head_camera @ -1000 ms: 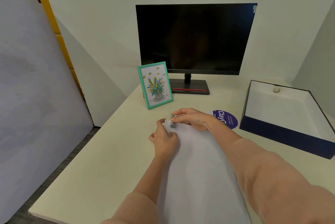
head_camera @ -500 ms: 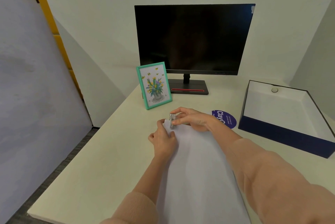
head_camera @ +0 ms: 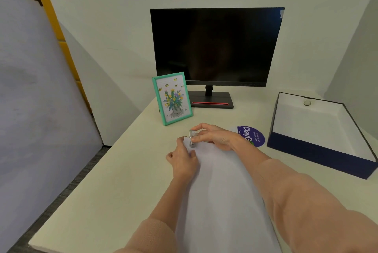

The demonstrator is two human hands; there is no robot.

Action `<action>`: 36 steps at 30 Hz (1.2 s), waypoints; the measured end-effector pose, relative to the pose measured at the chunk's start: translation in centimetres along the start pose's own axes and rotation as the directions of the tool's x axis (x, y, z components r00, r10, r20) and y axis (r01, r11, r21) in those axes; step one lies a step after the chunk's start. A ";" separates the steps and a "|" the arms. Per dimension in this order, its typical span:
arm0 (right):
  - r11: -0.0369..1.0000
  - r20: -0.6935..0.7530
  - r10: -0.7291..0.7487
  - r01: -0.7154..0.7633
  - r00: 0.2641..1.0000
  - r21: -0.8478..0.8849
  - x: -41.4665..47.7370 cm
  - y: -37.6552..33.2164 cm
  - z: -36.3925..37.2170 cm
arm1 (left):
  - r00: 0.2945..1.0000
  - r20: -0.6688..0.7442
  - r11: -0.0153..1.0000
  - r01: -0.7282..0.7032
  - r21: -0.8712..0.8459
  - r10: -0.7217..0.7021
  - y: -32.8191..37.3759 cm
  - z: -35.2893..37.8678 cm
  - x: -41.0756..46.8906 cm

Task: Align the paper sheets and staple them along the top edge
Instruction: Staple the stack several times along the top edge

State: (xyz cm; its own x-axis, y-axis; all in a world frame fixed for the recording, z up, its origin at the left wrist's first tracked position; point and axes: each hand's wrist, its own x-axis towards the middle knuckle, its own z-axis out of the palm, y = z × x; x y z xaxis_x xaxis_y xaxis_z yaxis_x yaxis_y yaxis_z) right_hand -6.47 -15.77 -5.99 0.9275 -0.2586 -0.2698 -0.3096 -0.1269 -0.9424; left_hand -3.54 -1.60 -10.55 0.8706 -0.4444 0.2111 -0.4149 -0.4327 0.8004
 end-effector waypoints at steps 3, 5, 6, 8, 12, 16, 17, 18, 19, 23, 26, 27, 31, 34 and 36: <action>1.000 0.009 -0.002 0.002 1.000 -0.002 -0.1 0.1 -0.1 | 1.000 0.003 1.000 -0.004 -0.001 0.004 0.1 -0.1 -0.1; 1.000 -0.017 0.012 -0.012 1.000 0.015 -0.1 0.1 -0.2 | 1.000 -0.001 1.000 -0.009 0.003 0.009 0.0 -0.1 -0.1; 1.000 -0.026 0.018 -0.017 1.000 0.013 -0.1 0.0 -0.2 | 1.000 -0.003 1.000 -0.011 0.005 0.011 0.1 -0.1 -0.1; 1.000 -0.011 0.020 -0.020 1.000 -0.013 0.0 -0.1 -0.4 | 1.000 -0.003 1.000 -0.011 0.009 0.011 0.1 -0.1 -0.1; 0.998 0.056 0.007 -0.003 0.998 -0.067 -0.3 -0.3 -0.5 | 1.000 0.004 1.000 0.004 0.025 -0.004 0.0 0.0 0.0; 0.992 0.055 0.025 -0.018 0.998 -0.127 -0.6 -0.3 -0.5 | 1.000 0.004 0.999 -0.010 0.039 0.010 0.0 -0.1 -0.1; 0.990 0.042 0.037 -0.031 0.998 -0.140 -0.5 -0.3 -0.5 | 1.000 0.005 0.999 -0.012 0.031 0.012 0.0 -0.1 -0.1; 0.988 0.025 0.050 -0.046 0.998 -0.151 -0.5 -0.3 -0.5 | 1.000 0.007 1.000 -0.013 0.022 0.013 0.1 0.0 -0.1; 0.986 0.008 0.062 -0.060 0.998 -0.157 -0.3 -0.2 -0.5 | 1.000 0.009 1.000 -0.014 0.017 0.014 0.1 -0.1 -0.2; 0.981 0.023 0.083 -0.078 0.996 -0.179 -0.2 -0.2 -0.7 | 1.000 0.016 1.000 -0.008 0.028 0.007 0.2 -0.2 -0.1; 0.974 -0.001 0.125 -0.123 0.992 -0.190 -0.6 -0.3 -1.5 | 1.000 0.015 1.000 0.006 0.005 -0.006 0.1 -0.2 -0.1; 0.971 -0.022 0.134 -0.136 0.991 -0.198 -0.8 -0.2 -1.8 | 1.000 0.015 1.000 0.015 -0.007 -0.014 0.1 -0.2 -0.1; 0.973 -0.071 0.154 -0.164 0.986 -0.162 -1.7 0.6 -3.3 | 1.000 0.009 0.999 0.026 -0.031 -0.026 0.0 -0.2 -0.1; 0.976 -0.088 0.152 -0.163 0.984 -0.146 -2.4 1.0 -4.5 | 1.000 0.007 0.999 0.031 -0.031 -0.031 0.0 -0.2 0.0; 0.975 -0.103 0.158 -0.172 0.982 -0.139 -2.5 1.4 -5.2 | 0.999 0.007 0.999 0.036 -0.028 -0.036 0.1 -0.1 0.0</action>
State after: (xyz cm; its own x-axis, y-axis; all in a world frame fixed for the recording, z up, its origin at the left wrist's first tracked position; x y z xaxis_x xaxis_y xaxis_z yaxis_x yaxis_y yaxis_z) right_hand -10.28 -20.23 -5.58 0.8402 -0.3725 -0.3940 -0.4904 -0.2122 -0.8452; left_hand -3.54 -1.54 -10.46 0.8831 -0.4341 0.1782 -0.3758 -0.4267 0.8226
